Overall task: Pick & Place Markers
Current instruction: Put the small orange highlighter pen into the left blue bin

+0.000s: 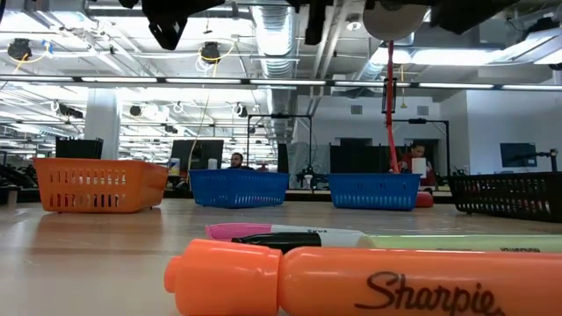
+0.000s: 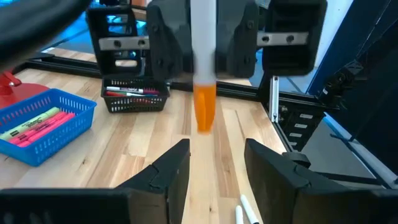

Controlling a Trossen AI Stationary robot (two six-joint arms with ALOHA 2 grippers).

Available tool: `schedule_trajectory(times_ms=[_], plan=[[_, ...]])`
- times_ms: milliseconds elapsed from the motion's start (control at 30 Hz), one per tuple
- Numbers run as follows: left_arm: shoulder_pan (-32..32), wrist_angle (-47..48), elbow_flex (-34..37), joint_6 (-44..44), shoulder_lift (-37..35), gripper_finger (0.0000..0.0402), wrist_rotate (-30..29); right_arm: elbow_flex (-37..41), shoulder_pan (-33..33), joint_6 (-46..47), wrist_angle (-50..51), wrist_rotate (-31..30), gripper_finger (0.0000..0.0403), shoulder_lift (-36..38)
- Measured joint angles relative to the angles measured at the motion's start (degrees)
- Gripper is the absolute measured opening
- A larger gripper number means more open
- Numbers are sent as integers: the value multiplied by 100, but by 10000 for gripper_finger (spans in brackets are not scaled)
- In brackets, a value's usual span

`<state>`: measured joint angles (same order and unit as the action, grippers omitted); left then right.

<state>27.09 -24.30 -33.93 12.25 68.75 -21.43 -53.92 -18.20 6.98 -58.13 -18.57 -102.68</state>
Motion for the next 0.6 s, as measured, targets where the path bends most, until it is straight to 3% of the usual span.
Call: schedule_trajectory(times_ms=[267,600], plan=[[0,-81,2,-2,0,150,1,-570,152,-2,-7,367,47,-552],[0,-87,2,-2,0,142,0,-928,261,2,81,816,44,-736]])
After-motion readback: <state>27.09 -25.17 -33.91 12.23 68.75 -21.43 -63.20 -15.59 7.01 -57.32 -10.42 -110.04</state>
